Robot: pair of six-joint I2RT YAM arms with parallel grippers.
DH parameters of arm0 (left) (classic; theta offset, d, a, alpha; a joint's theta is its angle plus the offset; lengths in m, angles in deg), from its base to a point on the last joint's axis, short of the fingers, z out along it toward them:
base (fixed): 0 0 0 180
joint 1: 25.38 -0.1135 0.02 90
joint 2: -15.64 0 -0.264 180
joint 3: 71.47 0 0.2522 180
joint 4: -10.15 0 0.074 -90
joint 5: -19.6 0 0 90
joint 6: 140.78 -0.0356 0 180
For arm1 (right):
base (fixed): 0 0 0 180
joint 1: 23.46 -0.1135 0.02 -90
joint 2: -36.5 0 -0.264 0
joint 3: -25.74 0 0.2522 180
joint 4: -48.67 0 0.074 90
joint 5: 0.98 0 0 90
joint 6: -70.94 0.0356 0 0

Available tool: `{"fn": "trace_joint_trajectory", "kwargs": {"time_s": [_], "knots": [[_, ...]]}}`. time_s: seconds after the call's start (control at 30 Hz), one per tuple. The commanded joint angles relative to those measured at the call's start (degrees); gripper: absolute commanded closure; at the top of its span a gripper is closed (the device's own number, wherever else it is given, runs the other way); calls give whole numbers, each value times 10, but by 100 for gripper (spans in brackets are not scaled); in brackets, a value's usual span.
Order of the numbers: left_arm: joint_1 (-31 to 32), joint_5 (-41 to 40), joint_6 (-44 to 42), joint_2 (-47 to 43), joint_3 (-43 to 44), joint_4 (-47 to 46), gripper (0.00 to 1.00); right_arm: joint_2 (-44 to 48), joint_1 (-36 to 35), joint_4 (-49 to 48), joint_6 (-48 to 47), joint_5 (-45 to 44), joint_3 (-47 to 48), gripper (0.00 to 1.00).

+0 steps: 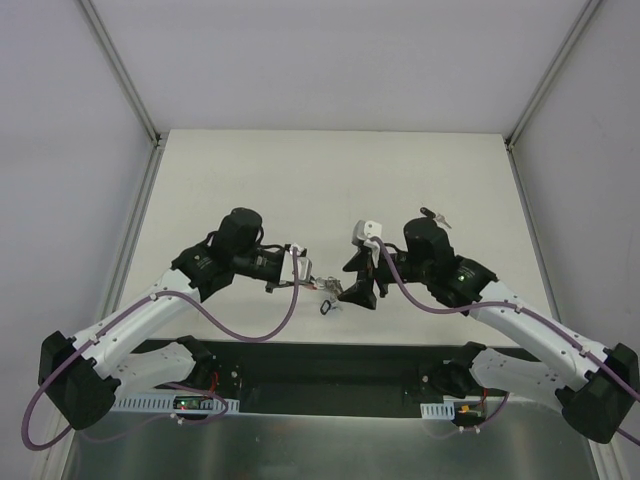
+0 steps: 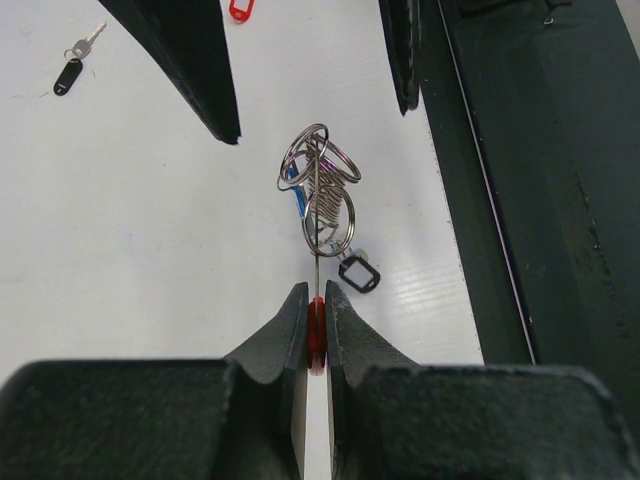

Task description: Put the keys on the keyring

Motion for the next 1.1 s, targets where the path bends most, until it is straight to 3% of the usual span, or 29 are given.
{"fn": "trace_joint_trajectory", "kwargs": {"time_s": [0.0,0.3,0.47,0.57,0.6,0.7,0.8,0.97,1.07], "knots": [[3,38,-47,3,40,-18,100,-6,-4,-84,10,7,-43,28],[5,72,-59,-9,40,-32,100,-3,-4,-226,34,-28,-105,30],[6,82,-45,-16,24,-77,100,-21,-6,-241,37,-9,-103,35],[6,77,-33,-27,10,-114,100,-24,-12,-240,33,-7,-101,54],[6,70,-30,-33,6,-119,100,-21,-12,-230,28,-12,-100,69],[5,40,-16,-52,-13,-129,84,1,-18,-179,-5,-56,-86,88],[6,-2,24,-78,-36,-143,68,25,-33,-121,-50,-129,-71,99],[7,-56,112,-126,-63,-156,46,38,-83,-71,-103,-255,-58,99],[15,-51,128,-148,-73,-164,43,21,-111,-47,-116,-312,-40,99]]}}
